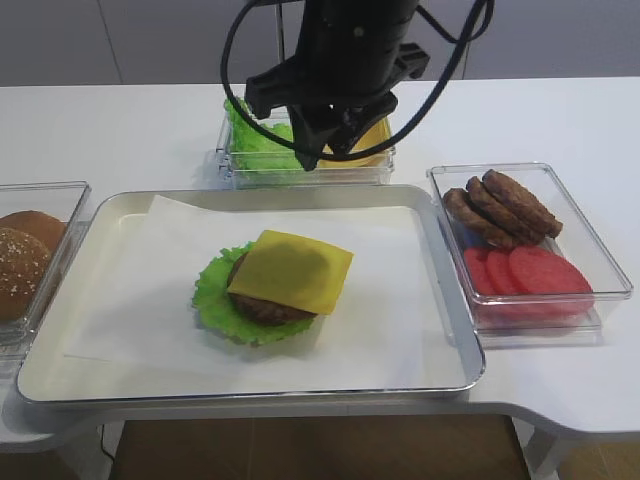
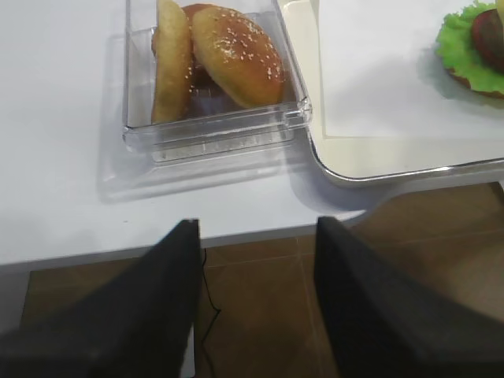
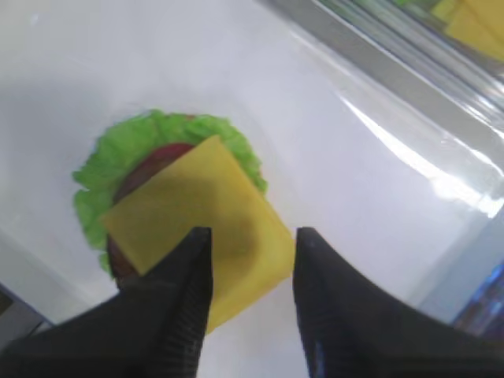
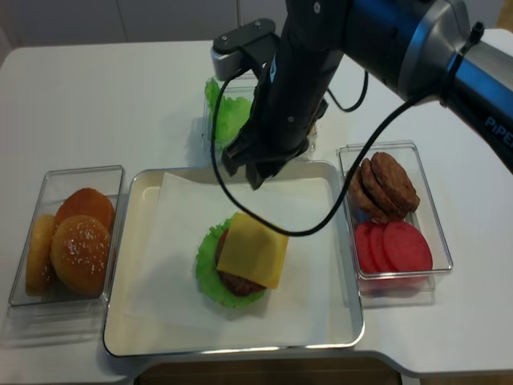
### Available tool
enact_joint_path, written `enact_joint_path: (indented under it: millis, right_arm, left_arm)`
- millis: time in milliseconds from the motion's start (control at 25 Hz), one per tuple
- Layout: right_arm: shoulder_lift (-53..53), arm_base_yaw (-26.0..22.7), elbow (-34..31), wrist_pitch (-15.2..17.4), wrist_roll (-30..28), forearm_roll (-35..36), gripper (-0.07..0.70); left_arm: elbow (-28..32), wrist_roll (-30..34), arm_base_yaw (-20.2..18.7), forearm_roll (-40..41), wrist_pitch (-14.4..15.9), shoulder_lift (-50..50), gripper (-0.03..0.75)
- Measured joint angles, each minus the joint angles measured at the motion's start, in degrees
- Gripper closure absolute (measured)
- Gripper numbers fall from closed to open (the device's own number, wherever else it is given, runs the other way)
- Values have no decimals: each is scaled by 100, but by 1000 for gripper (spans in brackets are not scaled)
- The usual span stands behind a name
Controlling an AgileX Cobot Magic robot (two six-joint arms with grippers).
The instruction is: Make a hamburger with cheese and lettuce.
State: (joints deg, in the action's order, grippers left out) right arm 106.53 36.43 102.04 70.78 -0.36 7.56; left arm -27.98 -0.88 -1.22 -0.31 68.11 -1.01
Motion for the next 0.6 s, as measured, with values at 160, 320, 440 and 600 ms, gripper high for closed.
enact_joint_path:
  millis: [160, 320, 440, 600]
  right_arm:
    - [-128, 0, 12, 23, 389, -485, 346]
    - [-332, 0, -67, 27, 680, -962, 346]
    - [-658, -40, -327, 27, 933, -1250, 346]
    - [-1194, -248, -895, 36, 1031, -1260, 346]
  left_arm:
    - [0, 0, 0, 0, 0, 0, 363]
    - [0, 0, 0, 0, 0, 0, 363]
    - [0, 0, 0, 0, 0, 0, 363]
    - [0, 0, 0, 0, 0, 0, 363]
